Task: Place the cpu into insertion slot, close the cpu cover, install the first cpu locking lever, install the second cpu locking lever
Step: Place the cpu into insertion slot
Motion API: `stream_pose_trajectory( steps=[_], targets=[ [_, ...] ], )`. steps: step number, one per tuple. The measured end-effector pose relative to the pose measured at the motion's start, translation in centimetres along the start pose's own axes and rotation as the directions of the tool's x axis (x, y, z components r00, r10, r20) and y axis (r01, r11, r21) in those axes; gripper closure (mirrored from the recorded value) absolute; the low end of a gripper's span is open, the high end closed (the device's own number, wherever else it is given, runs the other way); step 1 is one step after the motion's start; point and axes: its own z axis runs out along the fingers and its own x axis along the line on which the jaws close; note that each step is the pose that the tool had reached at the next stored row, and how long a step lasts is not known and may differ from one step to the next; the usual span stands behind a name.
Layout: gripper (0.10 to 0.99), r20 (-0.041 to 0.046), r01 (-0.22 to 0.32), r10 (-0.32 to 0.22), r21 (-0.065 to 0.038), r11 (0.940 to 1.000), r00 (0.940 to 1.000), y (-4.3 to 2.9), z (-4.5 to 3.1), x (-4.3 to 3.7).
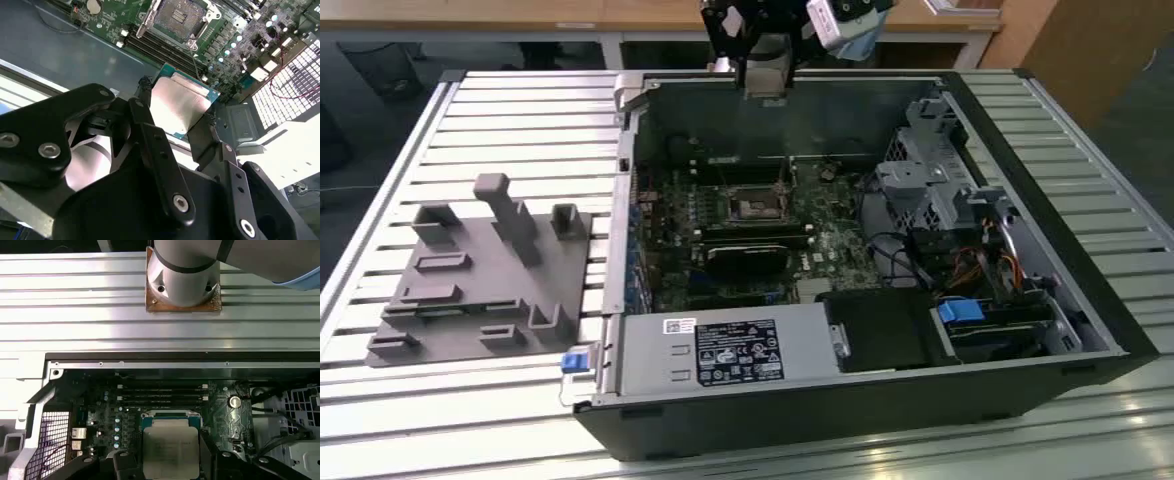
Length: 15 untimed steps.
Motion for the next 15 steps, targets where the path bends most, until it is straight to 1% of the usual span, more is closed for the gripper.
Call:
stream_pose_trajectory(
  steps=[2,7,15],
  targets=[
    [0.545,0.0,0.0,0.0,-0.002,1.0,1.0,0.0,0.0,0.0],
    [0.545,0.0009,-0.004,0.004,-0.002,1.0,1.0,0.0,0.0,0.0],
    [0.545,0.0073,-0.028,0.028,-0.002,0.9996,0.9996,0.0,0.0,0.0]
  ],
)
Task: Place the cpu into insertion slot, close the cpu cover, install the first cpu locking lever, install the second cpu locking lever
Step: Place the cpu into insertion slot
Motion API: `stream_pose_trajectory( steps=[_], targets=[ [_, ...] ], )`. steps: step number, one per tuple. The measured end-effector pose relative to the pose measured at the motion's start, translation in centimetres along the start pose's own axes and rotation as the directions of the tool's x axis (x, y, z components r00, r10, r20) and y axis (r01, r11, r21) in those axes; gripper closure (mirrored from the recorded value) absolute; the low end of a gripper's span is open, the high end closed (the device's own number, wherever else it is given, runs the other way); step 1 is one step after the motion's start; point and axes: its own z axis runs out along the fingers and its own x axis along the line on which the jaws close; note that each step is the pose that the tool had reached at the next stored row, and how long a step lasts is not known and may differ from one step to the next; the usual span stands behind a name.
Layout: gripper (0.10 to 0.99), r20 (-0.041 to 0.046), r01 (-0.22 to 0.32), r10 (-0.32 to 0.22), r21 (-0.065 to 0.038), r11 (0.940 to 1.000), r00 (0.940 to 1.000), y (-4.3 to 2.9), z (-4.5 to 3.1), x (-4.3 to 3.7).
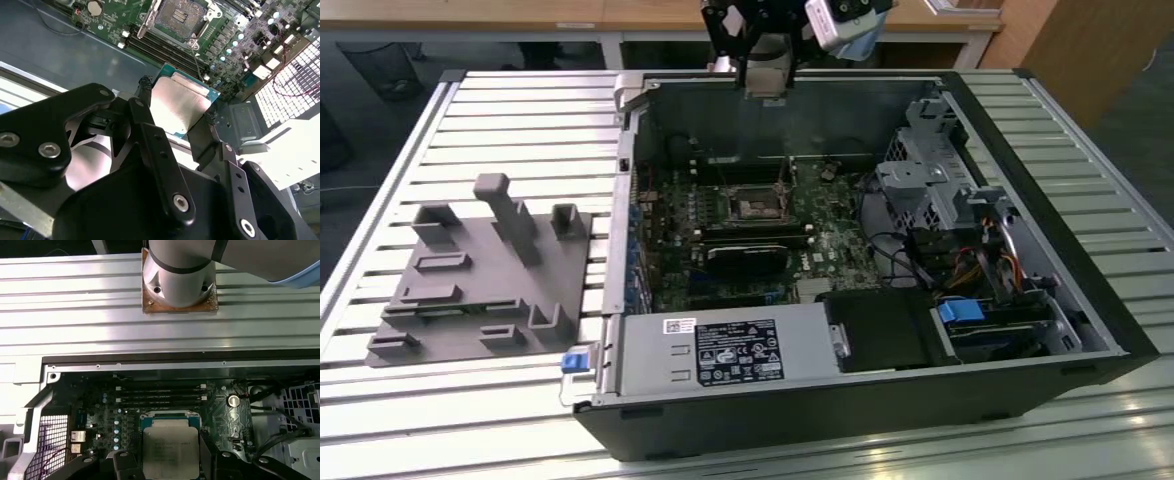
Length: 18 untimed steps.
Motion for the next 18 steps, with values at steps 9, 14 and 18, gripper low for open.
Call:
stream_pose_trajectory(
  steps=[9,14,18],
  targets=[
    [0.545,0.0085,-0.033,0.033,-0.001,0.9995,0.9994,0.0,0.01,0.0],
    [0.545,0.0142,-0.054,0.054,-0.002,0.9985,0.9984,0.0,0.01,0.0],
    [0.545,0.0179,-0.069,0.069,-0.002,0.9976,0.9975,0.0,0.01,0.0]
  ],
)
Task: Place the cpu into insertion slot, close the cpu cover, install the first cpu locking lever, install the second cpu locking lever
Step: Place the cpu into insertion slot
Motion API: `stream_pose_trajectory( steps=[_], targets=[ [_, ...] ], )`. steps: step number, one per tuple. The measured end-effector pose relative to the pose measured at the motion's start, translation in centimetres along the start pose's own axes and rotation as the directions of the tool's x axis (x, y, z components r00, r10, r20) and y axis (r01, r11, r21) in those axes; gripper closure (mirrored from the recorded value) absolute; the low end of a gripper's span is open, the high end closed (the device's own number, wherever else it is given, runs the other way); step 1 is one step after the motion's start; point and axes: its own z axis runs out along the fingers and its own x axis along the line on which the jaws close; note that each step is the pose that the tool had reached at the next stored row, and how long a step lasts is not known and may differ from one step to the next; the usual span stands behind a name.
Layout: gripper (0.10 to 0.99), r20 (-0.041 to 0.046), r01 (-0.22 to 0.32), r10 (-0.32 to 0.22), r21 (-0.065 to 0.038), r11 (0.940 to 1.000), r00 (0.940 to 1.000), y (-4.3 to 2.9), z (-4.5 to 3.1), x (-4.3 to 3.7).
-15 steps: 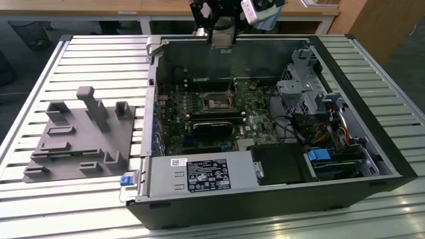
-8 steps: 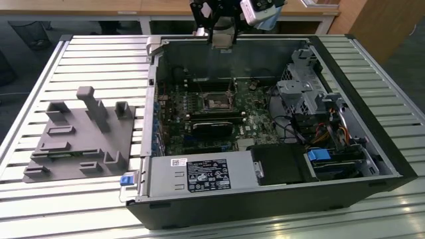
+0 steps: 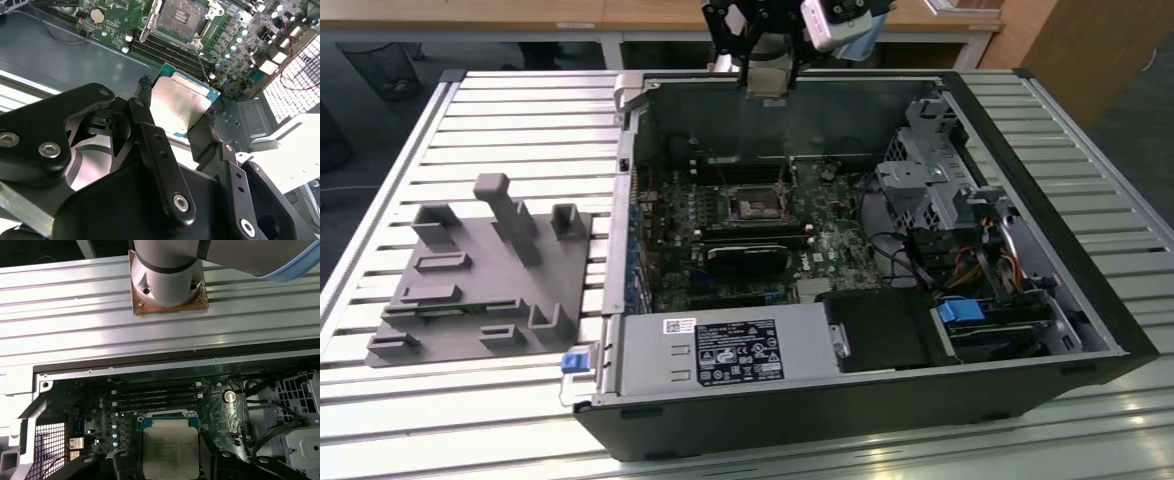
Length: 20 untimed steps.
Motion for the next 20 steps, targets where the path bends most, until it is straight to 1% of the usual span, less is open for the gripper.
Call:
stream_pose_trajectory(
  steps=[20],
  targets=[
    [0.545,0.0169,-0.065,0.065,-0.002,0.9979,0.9978,0.0,0.0,0.0]
  ],
)
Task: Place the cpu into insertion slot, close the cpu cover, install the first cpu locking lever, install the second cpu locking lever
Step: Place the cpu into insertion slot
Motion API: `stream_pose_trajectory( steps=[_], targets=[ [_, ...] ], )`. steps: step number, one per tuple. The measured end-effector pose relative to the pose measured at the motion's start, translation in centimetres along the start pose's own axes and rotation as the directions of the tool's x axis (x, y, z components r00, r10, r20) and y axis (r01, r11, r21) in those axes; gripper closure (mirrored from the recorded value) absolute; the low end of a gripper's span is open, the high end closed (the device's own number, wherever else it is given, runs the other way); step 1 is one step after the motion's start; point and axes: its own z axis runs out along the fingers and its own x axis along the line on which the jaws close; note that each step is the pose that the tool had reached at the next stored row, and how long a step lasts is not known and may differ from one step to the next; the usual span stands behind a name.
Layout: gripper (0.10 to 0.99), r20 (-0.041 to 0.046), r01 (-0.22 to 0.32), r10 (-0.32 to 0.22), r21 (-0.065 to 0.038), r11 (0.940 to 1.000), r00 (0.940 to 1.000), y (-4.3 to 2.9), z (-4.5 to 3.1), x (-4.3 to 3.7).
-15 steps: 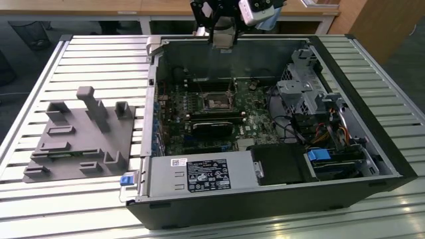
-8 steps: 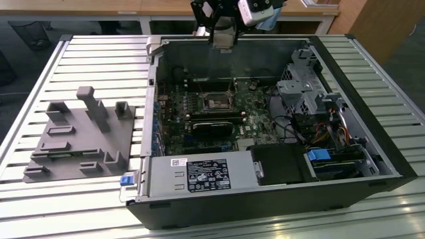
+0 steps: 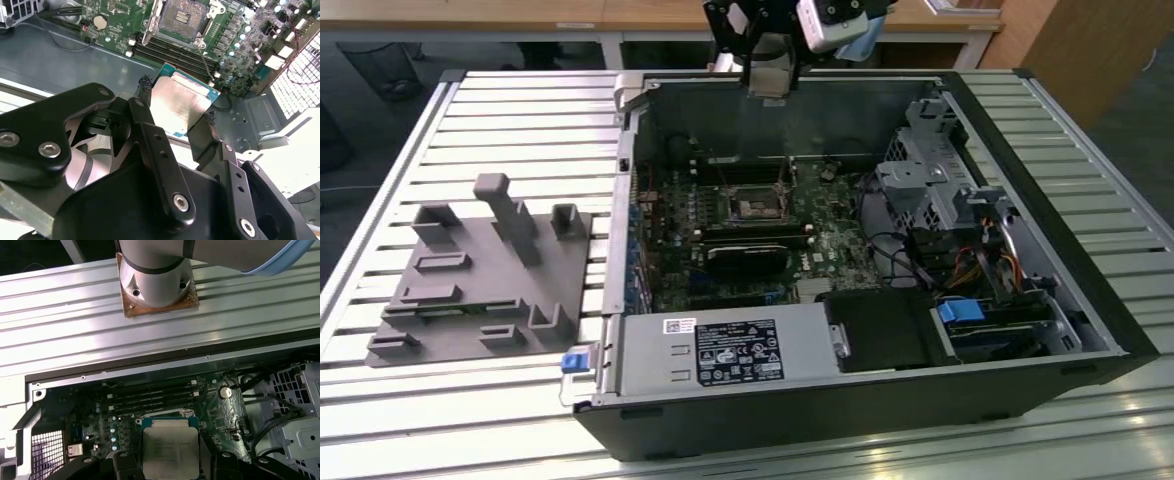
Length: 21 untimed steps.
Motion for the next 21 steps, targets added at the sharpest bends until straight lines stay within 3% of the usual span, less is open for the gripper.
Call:
stream_pose_trajectory(
  steps=[12,21],
  targets=[
    [0.545,0.0094,-0.036,0.036,-0.001,0.9993,0.9993,0.0,0.0,0.0],
    [0.545,0.0234,-0.089,0.089,-0.002,0.996,0.9957,0.0,0.01,0.0]
  ],
)
